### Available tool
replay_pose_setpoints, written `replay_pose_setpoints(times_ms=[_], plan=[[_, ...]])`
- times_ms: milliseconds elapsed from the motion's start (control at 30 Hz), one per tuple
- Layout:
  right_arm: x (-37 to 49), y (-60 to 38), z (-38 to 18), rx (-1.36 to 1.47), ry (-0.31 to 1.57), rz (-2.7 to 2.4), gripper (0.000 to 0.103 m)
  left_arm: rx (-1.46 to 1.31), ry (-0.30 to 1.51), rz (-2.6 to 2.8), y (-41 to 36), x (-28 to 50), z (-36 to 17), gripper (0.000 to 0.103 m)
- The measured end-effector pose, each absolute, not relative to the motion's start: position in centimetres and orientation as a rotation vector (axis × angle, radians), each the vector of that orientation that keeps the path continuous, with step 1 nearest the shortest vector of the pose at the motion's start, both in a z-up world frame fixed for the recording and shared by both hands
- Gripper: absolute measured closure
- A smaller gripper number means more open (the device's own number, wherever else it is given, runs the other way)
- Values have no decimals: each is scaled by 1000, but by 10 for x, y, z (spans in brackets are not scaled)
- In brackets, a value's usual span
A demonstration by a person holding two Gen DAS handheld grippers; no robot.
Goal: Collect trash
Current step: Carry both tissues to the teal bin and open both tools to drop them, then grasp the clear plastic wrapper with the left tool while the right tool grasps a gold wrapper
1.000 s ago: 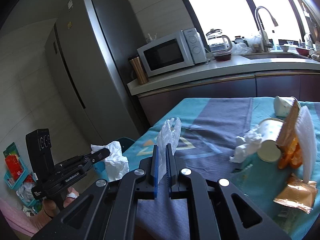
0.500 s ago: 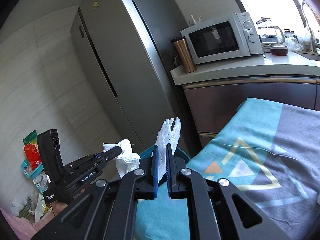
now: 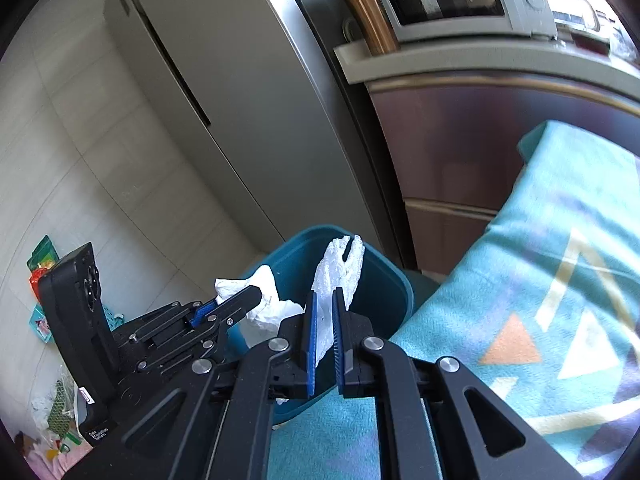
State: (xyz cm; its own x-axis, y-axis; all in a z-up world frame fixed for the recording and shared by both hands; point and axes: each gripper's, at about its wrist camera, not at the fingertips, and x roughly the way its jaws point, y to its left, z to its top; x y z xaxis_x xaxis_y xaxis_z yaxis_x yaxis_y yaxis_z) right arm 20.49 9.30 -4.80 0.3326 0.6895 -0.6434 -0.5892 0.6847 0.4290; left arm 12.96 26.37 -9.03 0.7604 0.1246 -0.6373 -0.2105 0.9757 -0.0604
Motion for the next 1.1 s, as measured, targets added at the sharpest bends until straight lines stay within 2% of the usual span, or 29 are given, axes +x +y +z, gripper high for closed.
replay_pose_setpoints(times_ms=[67,100,133,200,267,467,533,600,633,767,833,1100], plan=[[208,96,-53,121,929,824,92,-136,697,189,264,133,-97,92],[209,98,-54,113,940,818,90,-138,702,187,263,133,-100,85],[209,99,-55,109,951,811,89,-137,706,188,263,133,-101,83],[209,99,-58,108,956,807,88,-133,713,187,261,135,-104,82],[207,97,-59,109,961,803,80,-136,719,187,260,137,-106,79],[200,81,-53,140,924,819,79,-126,671,192,249,122,-96,76],[190,65,-43,154,880,828,78,-121,636,171,240,113,-86,66],[175,45,-30,155,826,830,72,-121,599,135,229,103,-73,61],[169,35,-24,155,802,823,67,-119,579,110,222,98,-67,56],[137,-14,0,151,697,773,62,-96,519,-8,183,83,-47,52],[122,-40,9,144,648,728,62,-93,507,-78,162,78,-40,48],[71,-139,18,153,558,489,59,-48,502,-337,60,70,-32,44]])
